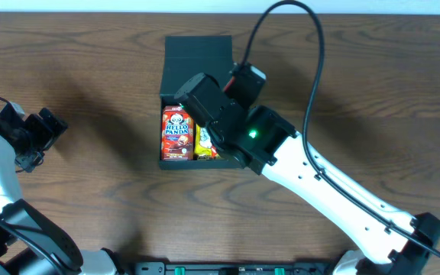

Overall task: Pack container
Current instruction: 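Carry the red Hacks bag over the box and lower it inside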

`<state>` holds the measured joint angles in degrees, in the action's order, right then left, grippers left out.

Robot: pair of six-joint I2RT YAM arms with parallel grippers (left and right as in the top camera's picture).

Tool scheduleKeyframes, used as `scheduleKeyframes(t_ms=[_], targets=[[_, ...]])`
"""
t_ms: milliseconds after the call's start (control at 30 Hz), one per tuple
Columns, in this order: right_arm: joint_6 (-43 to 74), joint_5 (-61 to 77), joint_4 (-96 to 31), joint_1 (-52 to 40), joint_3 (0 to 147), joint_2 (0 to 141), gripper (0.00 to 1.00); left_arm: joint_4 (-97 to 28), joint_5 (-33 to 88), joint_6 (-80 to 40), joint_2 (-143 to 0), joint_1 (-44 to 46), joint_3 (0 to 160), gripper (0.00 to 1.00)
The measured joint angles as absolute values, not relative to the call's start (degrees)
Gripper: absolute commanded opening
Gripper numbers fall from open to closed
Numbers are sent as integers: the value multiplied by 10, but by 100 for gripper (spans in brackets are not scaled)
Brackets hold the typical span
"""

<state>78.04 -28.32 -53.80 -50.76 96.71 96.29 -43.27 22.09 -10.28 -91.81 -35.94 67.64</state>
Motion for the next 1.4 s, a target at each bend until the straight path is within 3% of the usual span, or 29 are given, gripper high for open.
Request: scheduleKeyframes(t_ms=[167,400,867,1400], targets=[[885,-290,-522,-508,967,971,2,-433,221,-103,-918,-359,676,95],[944,-270,-512,-518,967,986,2,-433,221,-103,-918,-359,676,95],[961,-281,-521,-528,970,1076,2,-433,221,-103,-918,-359,676,95],[961,-281,-438,-528,970,1111,2,-433,221,-103,-918,-359,676,95]])
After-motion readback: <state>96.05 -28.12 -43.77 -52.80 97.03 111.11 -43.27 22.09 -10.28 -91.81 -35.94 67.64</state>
